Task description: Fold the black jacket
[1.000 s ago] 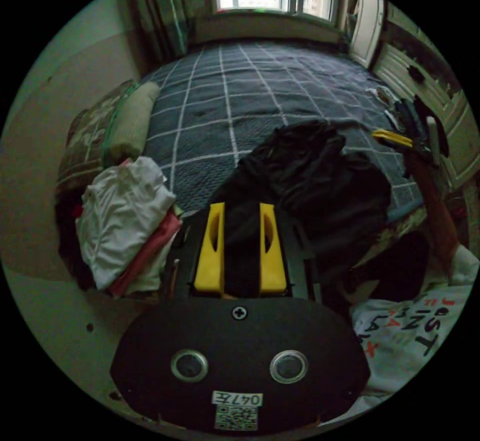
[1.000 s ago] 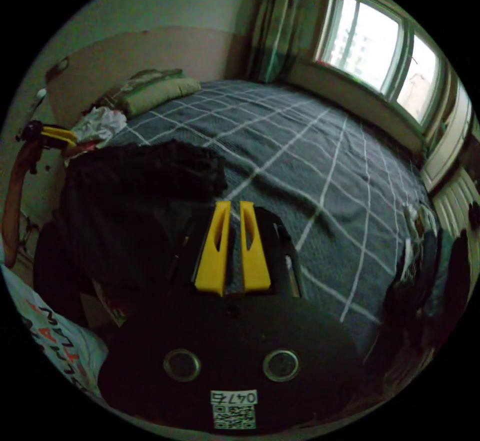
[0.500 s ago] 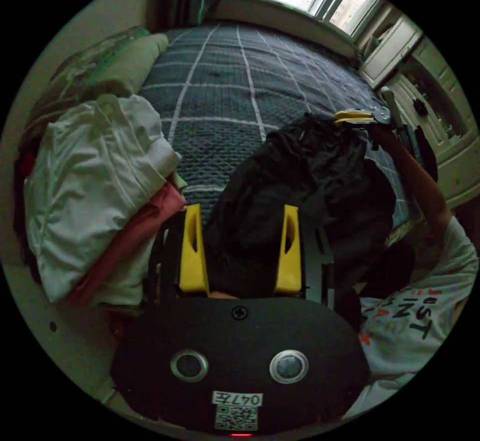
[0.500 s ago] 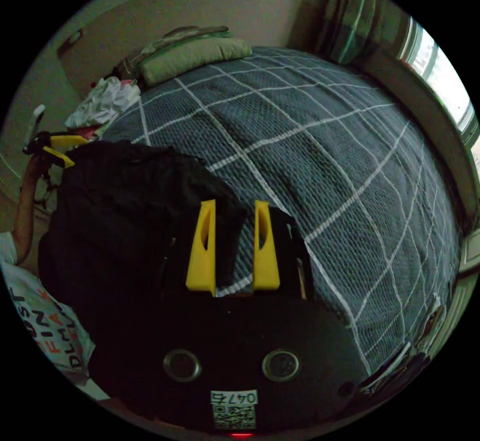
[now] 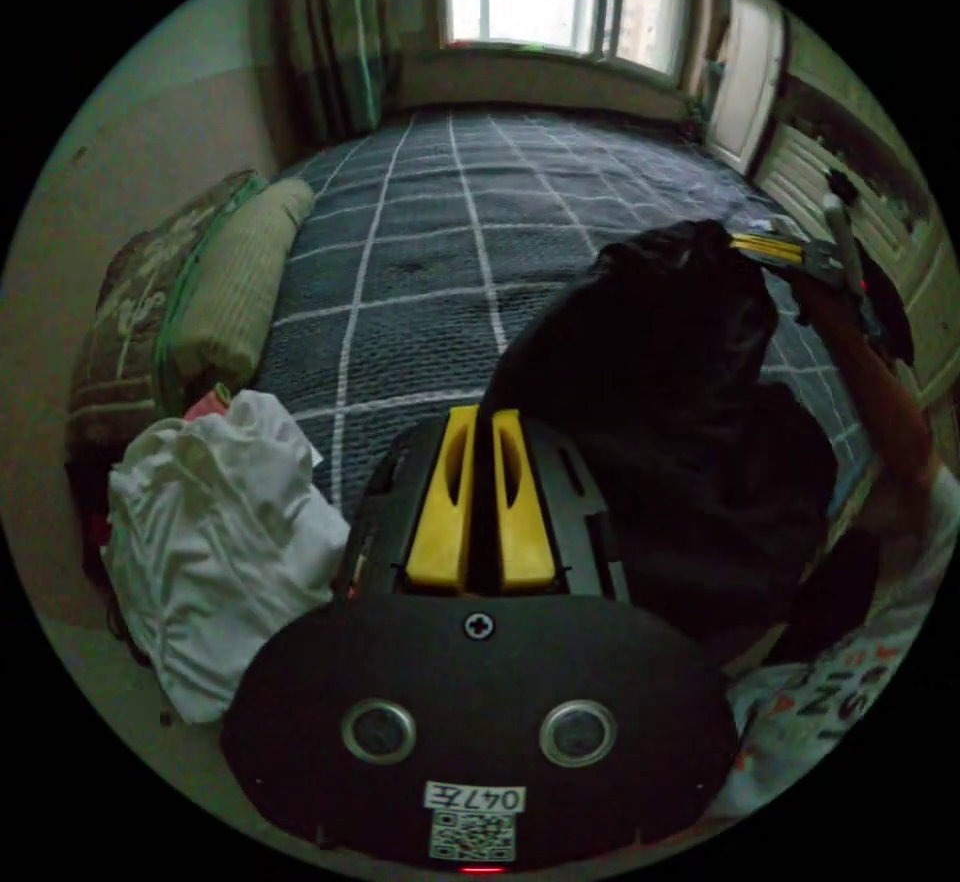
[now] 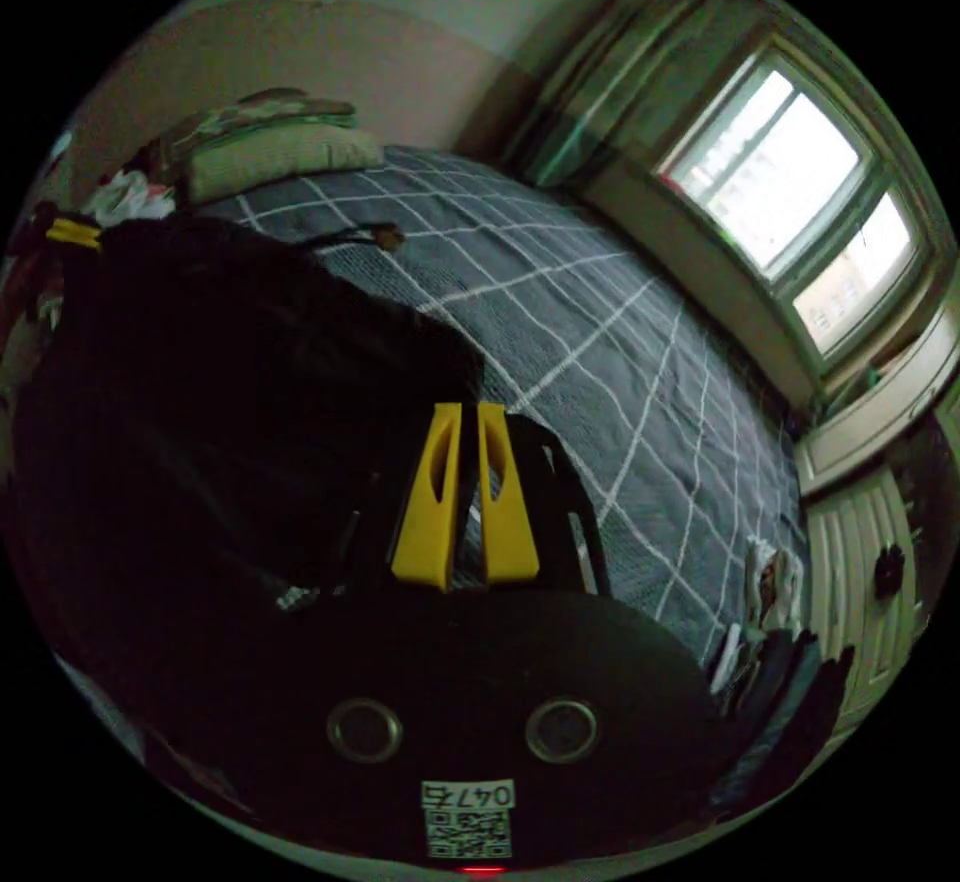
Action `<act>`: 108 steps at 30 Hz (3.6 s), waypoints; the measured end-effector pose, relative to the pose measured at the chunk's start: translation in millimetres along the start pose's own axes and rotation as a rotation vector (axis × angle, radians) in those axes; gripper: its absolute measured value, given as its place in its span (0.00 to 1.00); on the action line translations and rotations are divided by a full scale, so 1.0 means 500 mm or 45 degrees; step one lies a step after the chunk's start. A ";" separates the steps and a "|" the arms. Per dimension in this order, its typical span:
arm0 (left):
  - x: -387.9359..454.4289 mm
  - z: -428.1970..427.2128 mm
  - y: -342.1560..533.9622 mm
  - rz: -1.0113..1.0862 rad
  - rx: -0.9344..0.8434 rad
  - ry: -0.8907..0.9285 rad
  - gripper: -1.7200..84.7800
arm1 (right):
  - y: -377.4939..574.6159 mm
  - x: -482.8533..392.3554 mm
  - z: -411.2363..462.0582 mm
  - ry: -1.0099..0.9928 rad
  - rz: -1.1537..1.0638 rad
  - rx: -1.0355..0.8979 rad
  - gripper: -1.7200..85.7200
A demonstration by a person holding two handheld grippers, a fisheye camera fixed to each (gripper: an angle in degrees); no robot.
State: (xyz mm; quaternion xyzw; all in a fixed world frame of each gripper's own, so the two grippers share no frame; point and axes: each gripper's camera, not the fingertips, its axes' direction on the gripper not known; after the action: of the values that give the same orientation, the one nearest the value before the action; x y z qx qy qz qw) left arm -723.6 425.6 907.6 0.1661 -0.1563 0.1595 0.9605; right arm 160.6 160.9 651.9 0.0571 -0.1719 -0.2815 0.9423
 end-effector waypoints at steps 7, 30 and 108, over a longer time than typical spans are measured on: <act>-0.025 -0.006 0.054 -0.177 -0.012 -0.112 0.15 | 0.043 -0.022 0.052 0.049 0.039 -0.154 0.07; 0.153 -0.165 0.402 -0.057 -0.079 0.143 0.21 | 0.410 -0.245 -0.266 -0.393 -0.436 -0.013 0.12; 0.076 -0.143 0.051 -0.042 -0.207 0.231 0.05 | -0.255 -0.165 0.087 -0.244 -0.430 -0.443 0.03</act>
State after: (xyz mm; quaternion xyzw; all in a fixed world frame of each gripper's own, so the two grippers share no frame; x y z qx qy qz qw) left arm -681.0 484.5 863.8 0.0751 -0.0786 0.1447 0.9835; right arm 15.3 99.3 642.5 -0.1049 -0.1976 -0.4641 0.8570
